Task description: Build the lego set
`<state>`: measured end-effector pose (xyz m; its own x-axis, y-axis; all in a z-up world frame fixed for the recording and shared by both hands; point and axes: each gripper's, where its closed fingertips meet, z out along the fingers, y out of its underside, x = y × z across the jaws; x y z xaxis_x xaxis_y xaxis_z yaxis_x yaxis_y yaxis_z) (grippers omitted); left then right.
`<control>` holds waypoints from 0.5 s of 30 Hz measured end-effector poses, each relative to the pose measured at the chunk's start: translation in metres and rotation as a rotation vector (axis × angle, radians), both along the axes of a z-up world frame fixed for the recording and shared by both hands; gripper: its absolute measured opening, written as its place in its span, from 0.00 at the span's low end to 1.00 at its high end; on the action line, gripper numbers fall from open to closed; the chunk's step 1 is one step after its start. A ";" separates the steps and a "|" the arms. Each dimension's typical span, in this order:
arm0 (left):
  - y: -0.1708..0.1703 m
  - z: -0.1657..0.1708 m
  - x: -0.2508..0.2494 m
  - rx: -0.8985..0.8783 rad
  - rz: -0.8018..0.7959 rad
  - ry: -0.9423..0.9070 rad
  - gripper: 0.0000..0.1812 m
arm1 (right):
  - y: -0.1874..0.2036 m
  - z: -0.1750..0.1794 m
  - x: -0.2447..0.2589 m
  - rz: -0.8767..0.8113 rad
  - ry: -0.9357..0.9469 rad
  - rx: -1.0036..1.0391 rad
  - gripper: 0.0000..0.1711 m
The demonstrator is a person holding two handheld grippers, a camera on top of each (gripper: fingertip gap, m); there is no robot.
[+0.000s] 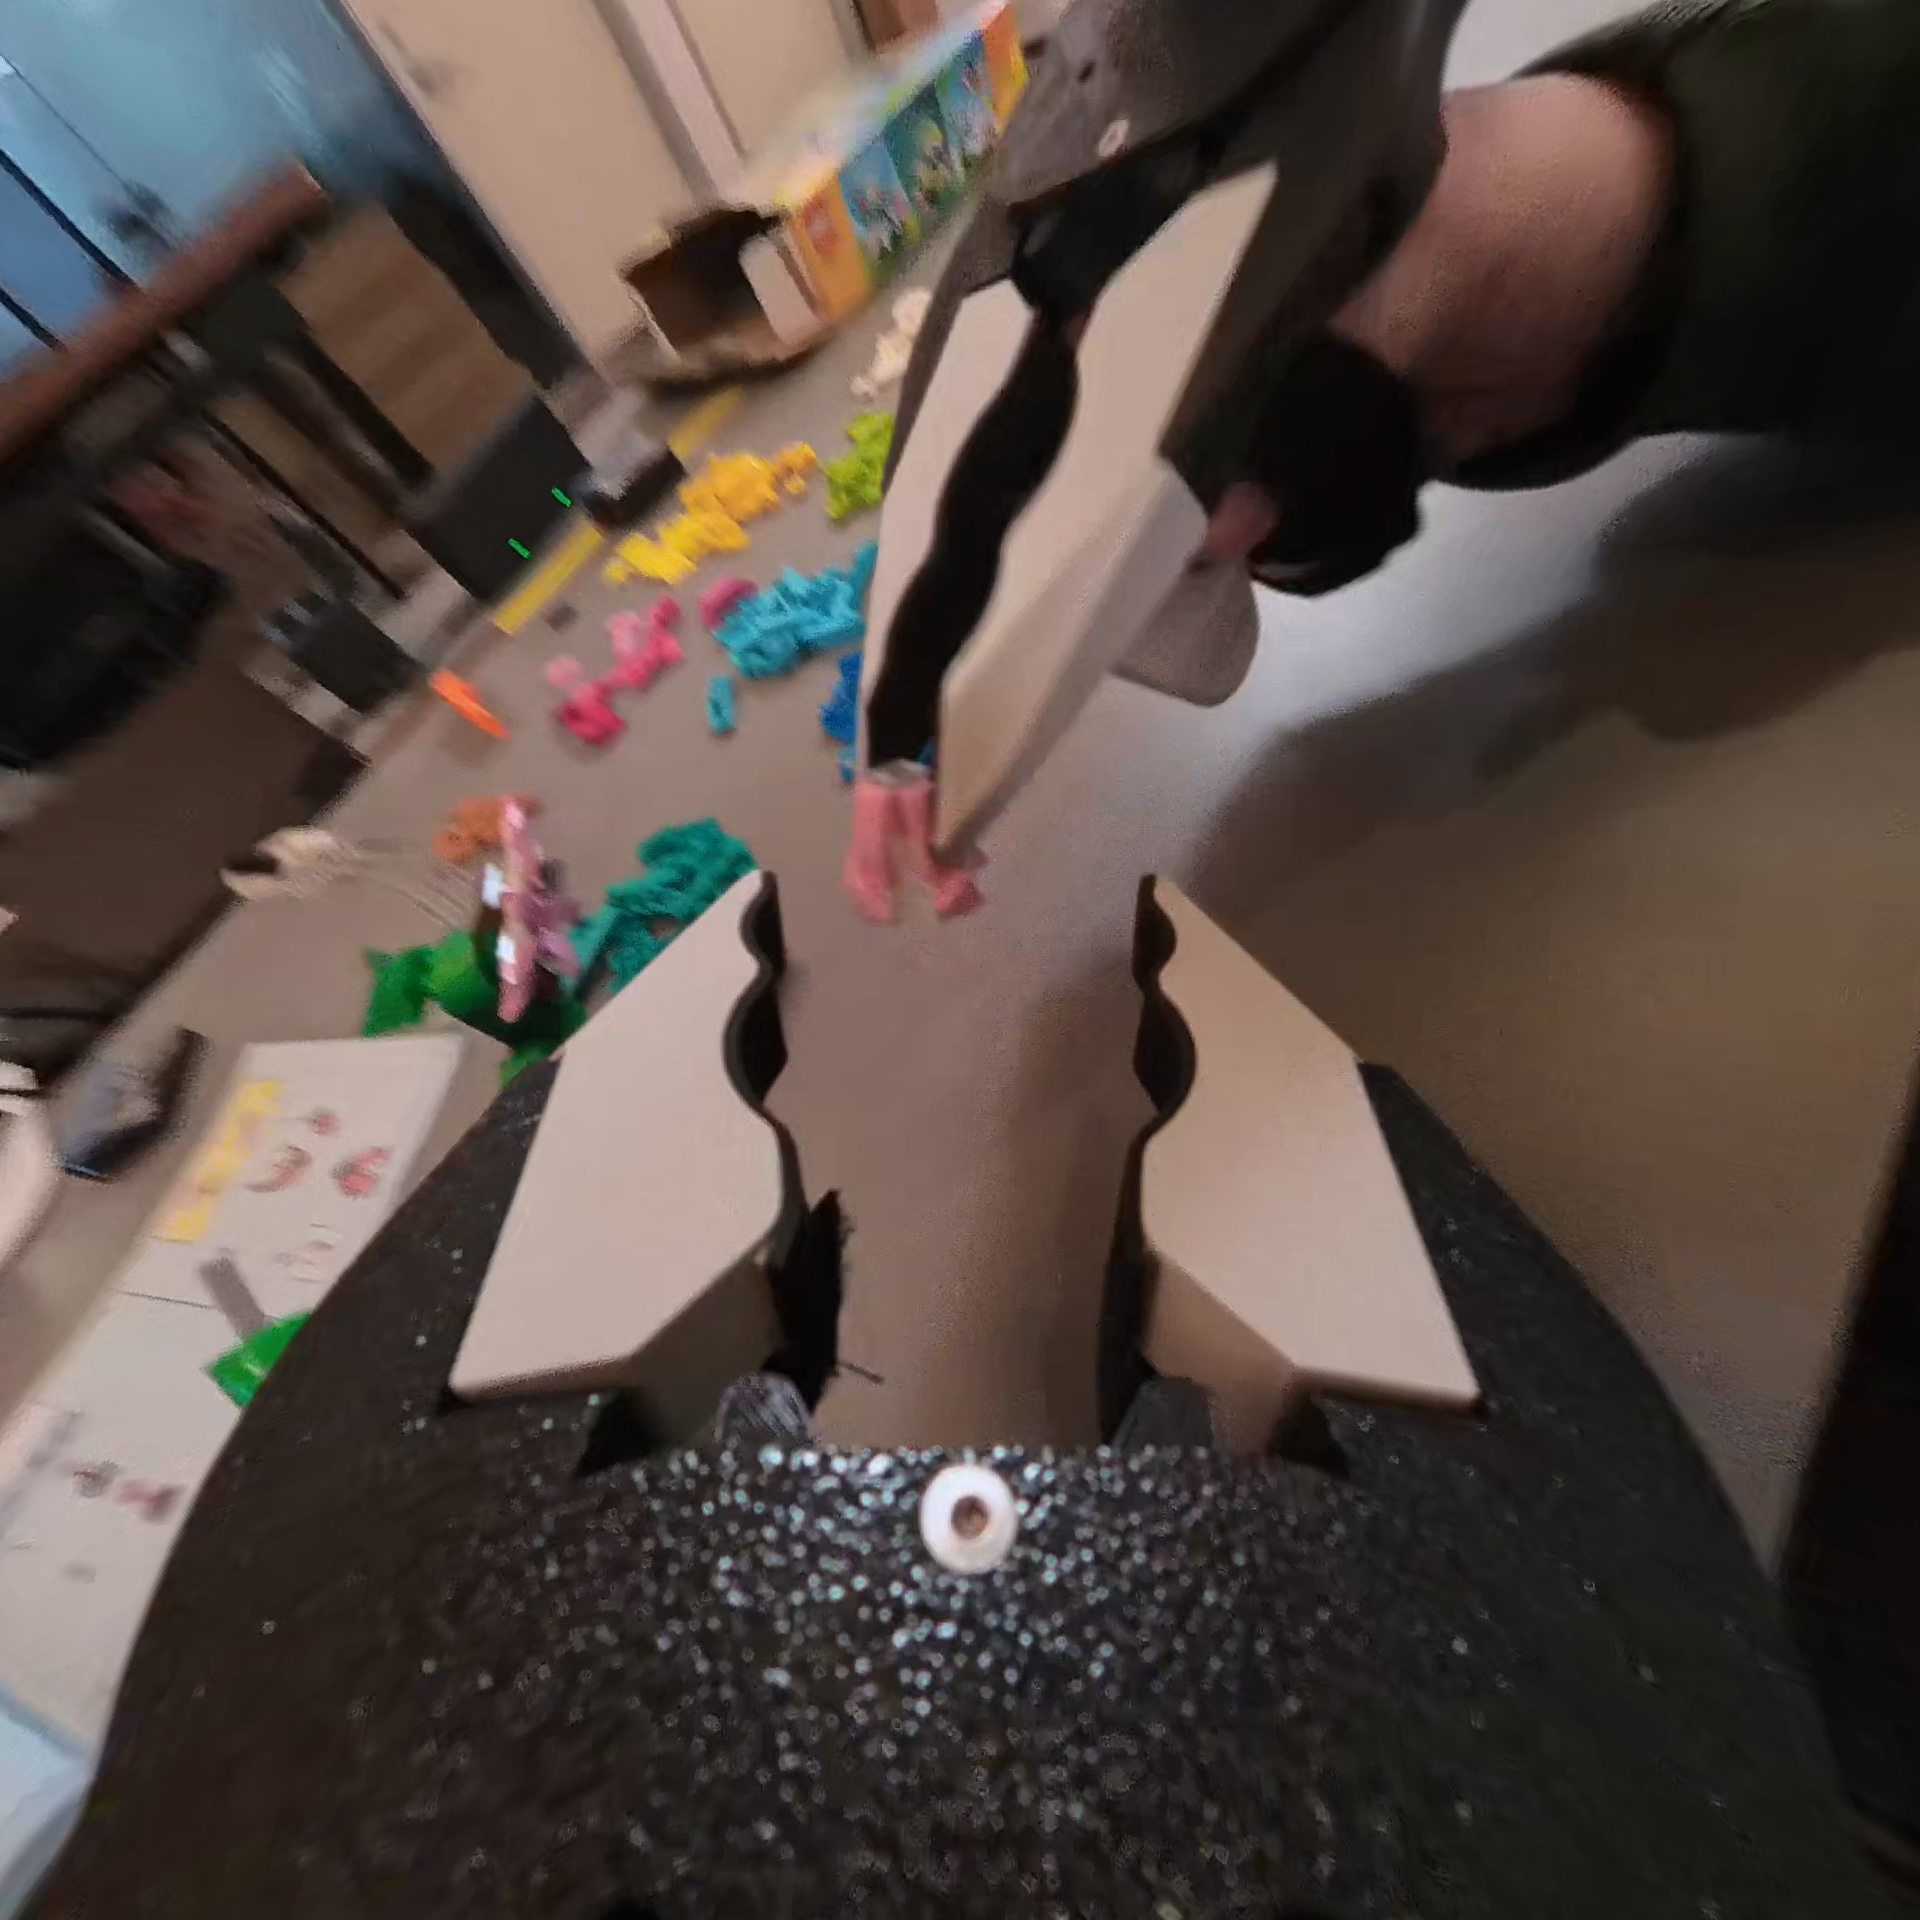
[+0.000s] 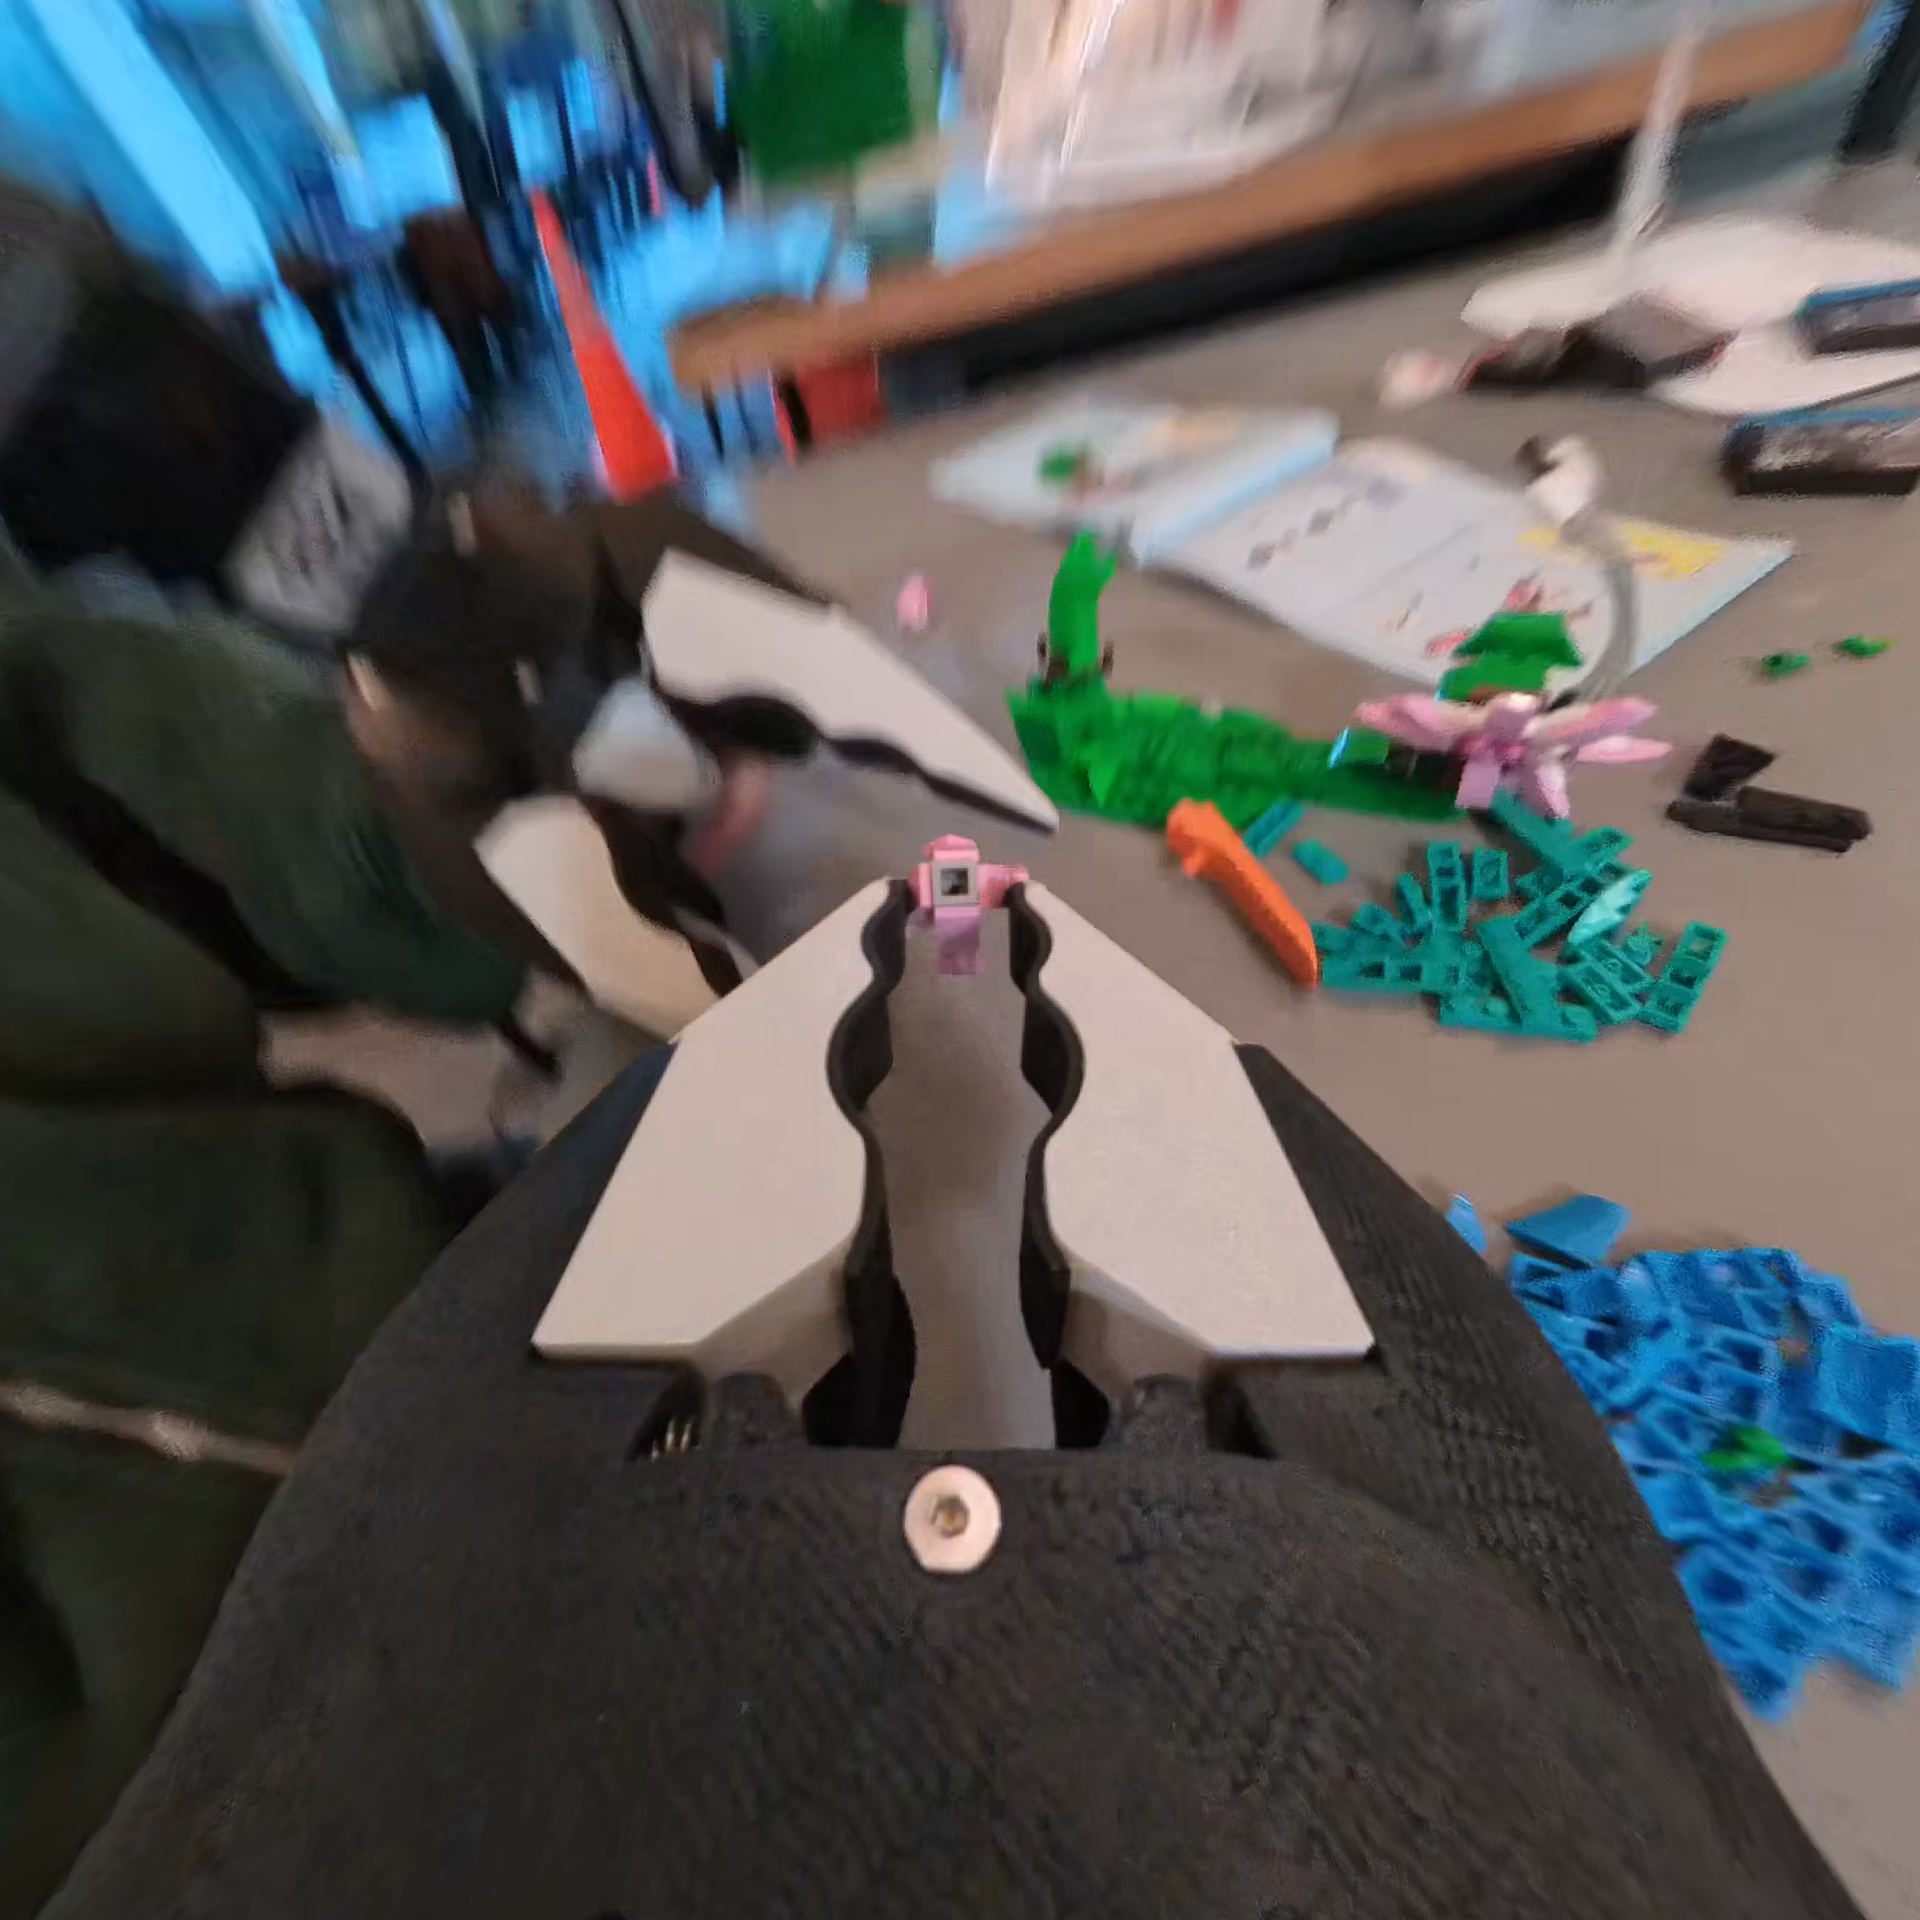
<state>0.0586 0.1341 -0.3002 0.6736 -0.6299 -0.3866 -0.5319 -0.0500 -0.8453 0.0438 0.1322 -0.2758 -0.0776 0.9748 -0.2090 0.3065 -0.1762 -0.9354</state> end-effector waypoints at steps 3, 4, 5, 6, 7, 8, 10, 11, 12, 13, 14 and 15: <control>0.012 0.018 0.005 0.211 0.031 0.086 0.39 | 0.007 0.033 0.002 -0.075 0.227 -0.288 0.10; 0.014 0.028 0.006 0.282 0.040 0.097 0.39 | 0.008 0.040 0.003 -0.072 0.288 -0.398 0.10; 0.015 0.038 0.009 0.335 0.036 0.091 0.39 | 0.009 0.046 0.003 -0.064 0.339 -0.507 0.10; 0.016 0.046 0.011 0.367 0.029 0.072 0.39 | 0.011 0.051 0.005 -0.056 0.390 -0.608 0.10; 0.016 0.053 0.013 0.384 0.022 0.051 0.39 | 0.013 0.055 0.006 -0.044 0.432 -0.692 0.10; 0.017 0.057 0.013 0.393 0.020 0.034 0.39 | 0.014 0.056 0.007 -0.030 0.461 -0.755 0.10; 0.019 0.063 0.013 0.397 0.011 0.008 0.39 | 0.015 0.056 0.007 -0.016 0.487 -0.817 0.10; 0.018 0.066 0.011 0.403 0.010 -0.008 0.39 | 0.014 0.055 0.007 -0.008 0.496 -0.833 0.10; 0.018 0.068 0.010 0.404 0.008 -0.023 0.39 | 0.013 0.056 0.008 0.002 0.503 -0.846 0.10; 0.017 0.069 0.009 0.402 -0.001 -0.034 0.38 | 0.012 0.055 0.008 0.006 0.502 -0.848 0.10; 0.016 0.070 0.006 0.403 -0.001 -0.034 0.38 | 0.012 0.054 0.008 0.005 0.491 -0.827 0.10; 0.016 0.070 0.003 0.404 0.006 -0.023 0.38 | 0.011 0.052 0.009 -0.004 0.471 -0.781 0.10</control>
<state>0.0614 0.1501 -0.2306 0.6881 -0.4261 -0.5873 -0.5136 0.2858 -0.8091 0.0524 0.1434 -0.2243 -0.3187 0.5698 -0.7574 -0.0787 -0.8123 -0.5780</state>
